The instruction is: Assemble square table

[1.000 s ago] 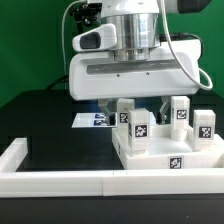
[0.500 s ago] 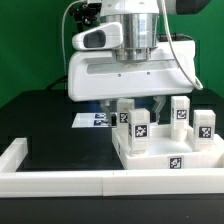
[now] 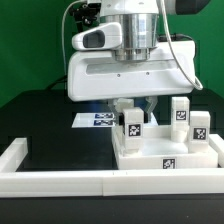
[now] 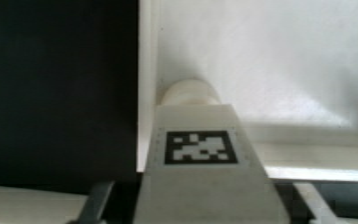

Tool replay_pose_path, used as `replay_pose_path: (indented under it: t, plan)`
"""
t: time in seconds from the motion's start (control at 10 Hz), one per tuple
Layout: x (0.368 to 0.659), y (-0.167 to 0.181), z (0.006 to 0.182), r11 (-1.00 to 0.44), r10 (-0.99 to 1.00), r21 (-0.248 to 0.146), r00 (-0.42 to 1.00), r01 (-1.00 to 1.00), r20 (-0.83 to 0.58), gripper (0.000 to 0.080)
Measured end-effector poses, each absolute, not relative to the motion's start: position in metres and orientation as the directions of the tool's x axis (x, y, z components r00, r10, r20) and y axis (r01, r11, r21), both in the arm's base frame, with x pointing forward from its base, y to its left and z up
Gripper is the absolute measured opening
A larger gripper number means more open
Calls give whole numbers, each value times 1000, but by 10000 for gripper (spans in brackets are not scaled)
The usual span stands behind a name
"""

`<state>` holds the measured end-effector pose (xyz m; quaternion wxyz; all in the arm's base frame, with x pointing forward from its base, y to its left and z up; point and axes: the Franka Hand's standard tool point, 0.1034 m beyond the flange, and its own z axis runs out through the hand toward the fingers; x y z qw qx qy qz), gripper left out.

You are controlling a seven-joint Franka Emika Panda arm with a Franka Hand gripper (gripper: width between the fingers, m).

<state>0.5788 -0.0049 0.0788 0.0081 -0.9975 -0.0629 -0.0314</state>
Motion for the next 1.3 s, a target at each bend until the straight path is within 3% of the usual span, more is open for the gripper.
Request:
replay_pose_path:
  t: [0.3, 0.6, 0.9, 1.3]
  plan:
    - [577, 1, 76, -981, -195, -32, 979, -193, 65, 291]
    - [577, 2, 77, -878, -477, -55, 878, -475, 43, 291]
    - [577, 5, 75, -697, -717, -64, 697, -714, 23, 291]
    - [578, 4, 74, -465, -885, -66, 466, -883, -8, 291]
